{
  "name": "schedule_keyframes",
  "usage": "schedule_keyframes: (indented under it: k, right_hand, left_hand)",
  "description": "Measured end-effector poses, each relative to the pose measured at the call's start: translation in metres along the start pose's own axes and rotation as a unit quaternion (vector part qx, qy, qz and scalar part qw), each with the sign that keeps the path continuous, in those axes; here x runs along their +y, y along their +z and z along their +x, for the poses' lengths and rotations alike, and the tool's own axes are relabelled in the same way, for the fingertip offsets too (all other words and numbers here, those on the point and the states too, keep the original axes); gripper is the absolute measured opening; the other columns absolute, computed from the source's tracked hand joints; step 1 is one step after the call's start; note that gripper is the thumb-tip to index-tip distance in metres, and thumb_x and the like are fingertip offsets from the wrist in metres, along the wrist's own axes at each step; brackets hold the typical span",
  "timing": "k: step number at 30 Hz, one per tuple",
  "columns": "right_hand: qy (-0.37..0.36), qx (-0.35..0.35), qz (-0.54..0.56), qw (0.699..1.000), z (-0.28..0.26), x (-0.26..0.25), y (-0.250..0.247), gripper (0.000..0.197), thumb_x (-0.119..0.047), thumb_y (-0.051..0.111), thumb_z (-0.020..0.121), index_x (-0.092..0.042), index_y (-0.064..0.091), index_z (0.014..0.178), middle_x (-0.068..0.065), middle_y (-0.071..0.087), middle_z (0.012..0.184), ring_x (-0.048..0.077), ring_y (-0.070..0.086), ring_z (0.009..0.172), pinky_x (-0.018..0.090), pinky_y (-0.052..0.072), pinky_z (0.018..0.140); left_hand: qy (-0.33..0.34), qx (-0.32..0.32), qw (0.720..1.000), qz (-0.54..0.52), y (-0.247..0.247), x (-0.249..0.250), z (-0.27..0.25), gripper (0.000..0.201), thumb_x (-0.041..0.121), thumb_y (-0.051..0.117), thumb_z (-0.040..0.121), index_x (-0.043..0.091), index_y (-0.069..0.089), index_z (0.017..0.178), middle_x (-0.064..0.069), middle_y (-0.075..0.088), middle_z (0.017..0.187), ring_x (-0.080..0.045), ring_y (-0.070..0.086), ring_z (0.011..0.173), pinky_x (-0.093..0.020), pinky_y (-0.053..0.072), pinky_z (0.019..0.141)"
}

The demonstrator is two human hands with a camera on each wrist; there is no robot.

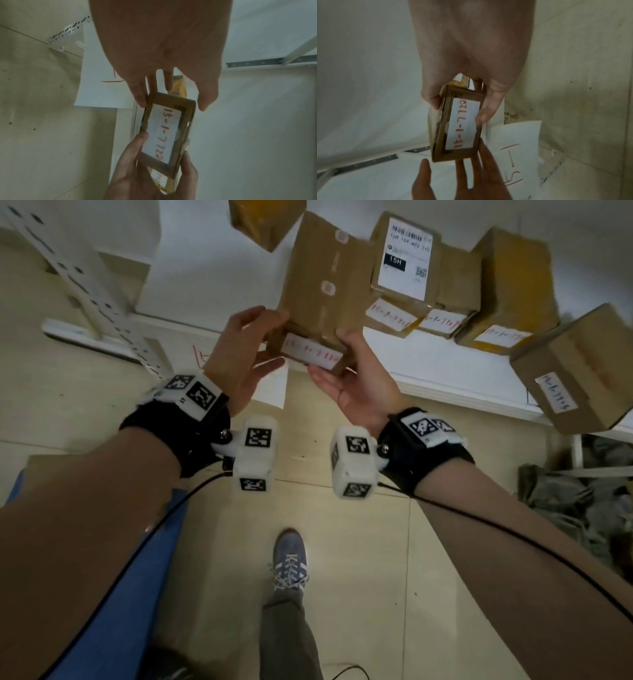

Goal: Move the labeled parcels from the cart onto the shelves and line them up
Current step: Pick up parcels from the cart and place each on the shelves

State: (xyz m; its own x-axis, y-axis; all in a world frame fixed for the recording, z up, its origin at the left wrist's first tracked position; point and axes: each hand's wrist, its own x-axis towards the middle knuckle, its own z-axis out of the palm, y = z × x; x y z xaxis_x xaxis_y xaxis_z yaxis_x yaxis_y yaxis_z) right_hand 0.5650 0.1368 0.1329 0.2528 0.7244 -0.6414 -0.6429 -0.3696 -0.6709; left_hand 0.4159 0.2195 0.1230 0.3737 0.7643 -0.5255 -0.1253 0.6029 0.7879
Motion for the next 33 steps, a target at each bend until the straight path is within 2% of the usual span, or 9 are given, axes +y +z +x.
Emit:
schedule_keyframes:
  k: [4, 7, 10, 13, 16, 20, 23, 25, 33]
  right_hand:
    - [0.005, 0.053, 0.021, 0.998, 0.027, -0.015, 0.02, 0.027, -0.035, 0.071, 0.092, -0.012, 0.062, 0.1, 0.013, 0.068, 0.1, 0.022, 0.066, 0.083, 0.029, 0.062, 0.076]
    - [-0.026, 0.08, 0.018, 0.996, 0.04, -0.022, 0.026, 0.027, -0.034, 0.068, 0.094, -0.008, 0.062, 0.1, 0.019, 0.07, 0.114, 0.022, 0.064, 0.084, 0.034, 0.059, 0.084]
    - [-0.063, 0.116, 0.043, 0.99, 0.051, -0.018, 0.028, 0.033, -0.029, 0.067, 0.095, -0.001, 0.062, 0.112, 0.023, 0.068, 0.123, 0.019, 0.063, 0.082, 0.027, 0.06, 0.077]
    - [-0.106, 0.152, 0.103, 0.977, 0.06, -0.006, 0.027, 0.017, -0.016, 0.068, 0.094, -0.002, 0.063, 0.102, 0.015, 0.069, 0.106, 0.018, 0.06, 0.087, 0.029, 0.055, 0.092]
    - [-0.134, 0.169, 0.112, 0.97, 0.06, 0.01, 0.024, 0.009, -0.01, 0.066, 0.093, -0.003, 0.064, 0.098, 0.005, 0.059, 0.085, 0.019, 0.058, 0.081, 0.025, 0.055, 0.078]
    - [-0.156, 0.206, 0.029, 0.966, 0.048, 0.042, 0.03, 0.02, -0.016, 0.056, 0.097, -0.003, 0.06, 0.112, 0.007, 0.059, 0.092, 0.019, 0.058, 0.074, 0.028, 0.051, 0.063]
    - [-0.141, 0.167, -0.045, 0.975, 0.037, 0.085, 0.04, 0.003, -0.013, 0.054, 0.095, -0.011, 0.056, 0.095, 0.003, 0.057, 0.072, 0.015, 0.05, 0.058, 0.026, 0.039, 0.054]
    - [-0.119, 0.143, -0.089, 0.979, 0.035, 0.115, 0.046, 0.004, -0.011, 0.056, 0.092, -0.013, 0.058, 0.089, 0.002, 0.057, 0.067, 0.013, 0.048, 0.053, 0.025, 0.037, 0.051]
    - [0.025, 0.065, -0.249, 0.966, 0.036, 0.24, 0.078, 0.007, -0.01, 0.055, 0.095, -0.013, 0.061, 0.093, 0.003, 0.062, 0.067, 0.013, 0.051, 0.05, 0.023, 0.039, 0.048]
  left_hand:
    - [-0.005, 0.026, 1.0, 0.007, -0.004, 0.003, 0.007, 0.034, 0.039, 0.067, 0.089, 0.023, 0.061, 0.118, 0.0, 0.067, 0.114, -0.019, 0.068, 0.104, -0.028, 0.052, 0.089]
    - [-0.009, 0.026, 1.0, 0.008, -0.015, -0.005, 0.007, 0.025, 0.039, 0.063, 0.091, 0.027, 0.064, 0.113, -0.001, 0.065, 0.122, -0.017, 0.068, 0.107, -0.029, 0.049, 0.097]
    - [0.0, 0.03, 1.0, 0.002, -0.03, -0.019, 0.004, 0.02, 0.031, 0.062, 0.093, 0.022, 0.068, 0.11, 0.0, 0.07, 0.112, -0.015, 0.07, 0.097, -0.027, 0.053, 0.089]
    - [0.016, 0.033, 0.999, 0.0, -0.043, -0.033, -0.002, 0.013, 0.018, 0.064, 0.092, 0.013, 0.073, 0.101, 0.0, 0.067, 0.087, -0.011, 0.059, 0.069, -0.025, 0.053, 0.081]
    - [0.01, 0.034, 0.999, 0.008, -0.055, -0.045, -0.012, 0.005, 0.014, 0.068, 0.089, 0.011, 0.072, 0.091, 0.002, 0.058, 0.075, -0.009, 0.048, 0.058, -0.025, 0.053, 0.077]
    - [-0.007, 0.039, 0.999, 0.013, -0.08, -0.065, -0.025, 0.022, 0.016, 0.072, 0.087, 0.019, 0.059, 0.069, 0.005, 0.05, 0.063, -0.008, 0.046, 0.055, -0.023, 0.05, 0.068]
    - [-0.03, 0.066, 0.997, 0.002, -0.107, -0.087, -0.036, 0.035, 0.018, 0.075, 0.084, 0.021, 0.048, 0.063, 0.004, 0.045, 0.059, -0.008, 0.044, 0.053, -0.022, 0.049, 0.064]
    - [-0.048, 0.087, 0.995, 0.002, -0.126, -0.104, -0.045, 0.038, 0.018, 0.076, 0.083, 0.021, 0.045, 0.061, 0.003, 0.044, 0.058, -0.009, 0.043, 0.052, -0.023, 0.047, 0.061]
    - [-0.117, 0.165, 0.979, 0.019, -0.22, -0.166, -0.091, 0.04, 0.02, 0.07, 0.089, 0.023, 0.041, 0.061, 0.01, 0.04, 0.05, -0.007, 0.038, 0.049, -0.021, 0.038, 0.059]
